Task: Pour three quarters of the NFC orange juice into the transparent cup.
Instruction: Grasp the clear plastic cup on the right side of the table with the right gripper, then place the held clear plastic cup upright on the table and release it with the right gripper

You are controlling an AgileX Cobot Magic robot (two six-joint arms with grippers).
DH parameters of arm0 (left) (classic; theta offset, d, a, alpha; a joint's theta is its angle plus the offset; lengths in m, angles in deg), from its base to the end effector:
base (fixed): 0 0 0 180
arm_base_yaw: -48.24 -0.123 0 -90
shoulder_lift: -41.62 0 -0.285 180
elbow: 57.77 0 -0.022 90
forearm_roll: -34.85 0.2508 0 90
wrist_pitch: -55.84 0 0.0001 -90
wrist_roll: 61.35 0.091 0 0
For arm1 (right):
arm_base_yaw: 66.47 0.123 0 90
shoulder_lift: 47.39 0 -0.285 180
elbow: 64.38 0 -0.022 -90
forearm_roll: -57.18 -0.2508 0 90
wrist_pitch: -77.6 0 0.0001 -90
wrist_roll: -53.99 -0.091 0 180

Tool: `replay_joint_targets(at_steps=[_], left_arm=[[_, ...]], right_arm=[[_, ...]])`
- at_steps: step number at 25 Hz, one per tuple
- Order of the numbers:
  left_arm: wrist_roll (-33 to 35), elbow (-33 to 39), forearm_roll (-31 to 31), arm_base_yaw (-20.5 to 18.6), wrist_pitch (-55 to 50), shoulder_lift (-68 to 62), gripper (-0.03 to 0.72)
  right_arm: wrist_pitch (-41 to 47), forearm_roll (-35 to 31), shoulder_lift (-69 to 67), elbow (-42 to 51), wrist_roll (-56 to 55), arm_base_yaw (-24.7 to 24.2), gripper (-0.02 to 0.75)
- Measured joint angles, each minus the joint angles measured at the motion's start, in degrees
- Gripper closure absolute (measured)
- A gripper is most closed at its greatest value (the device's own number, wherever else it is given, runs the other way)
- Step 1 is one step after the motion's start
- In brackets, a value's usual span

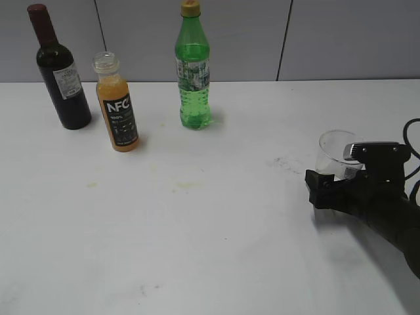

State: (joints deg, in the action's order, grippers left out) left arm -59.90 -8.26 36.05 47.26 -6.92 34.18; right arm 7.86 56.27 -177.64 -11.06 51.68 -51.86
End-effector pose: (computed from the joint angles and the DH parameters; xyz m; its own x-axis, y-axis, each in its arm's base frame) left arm -0.0054 0.0016 0.2700 -0.4963 0.0264 -0.8677 -0.0160 0.9991 0.0395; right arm 0.2652 0.0677 0.0520 -0.4015 -0.0573 -0.9140 -0.2209 0.9746 0.0359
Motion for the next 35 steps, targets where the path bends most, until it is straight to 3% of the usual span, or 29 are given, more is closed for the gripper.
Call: replay_joint_targets(at_steps=[6, 12, 18, 27, 35], left_arm=[[0.0, 0.0, 0.0, 0.0, 0.0, 0.0, 0.104], [0.0, 0.0, 0.0, 0.0, 0.0, 0.0, 0.104], [0.0, 0.0, -0.02, 0.0, 0.0, 0.0, 0.104], [0.0, 0.0, -0.07, 0.0, 0.0, 0.0, 0.104], [0.0, 0.0, -0.07, 0.0, 0.0, 0.0, 0.104]], right_arm=[[0.0, 0.0, 0.0, 0.0, 0.0, 0.0, 0.188], [0.06, 1.97, 0.22, 0.12, 1.39, 0.0, 0.197], [0.11, 14.39, 3.51, 0.24, 2.73, 0.0, 0.199], [0.05, 41.85, 4.71, -4.7, 3.12, 0.13, 0.2], [0.98, 46.04, 4.71, -13.25, 2.31, 6.92, 0.201]])
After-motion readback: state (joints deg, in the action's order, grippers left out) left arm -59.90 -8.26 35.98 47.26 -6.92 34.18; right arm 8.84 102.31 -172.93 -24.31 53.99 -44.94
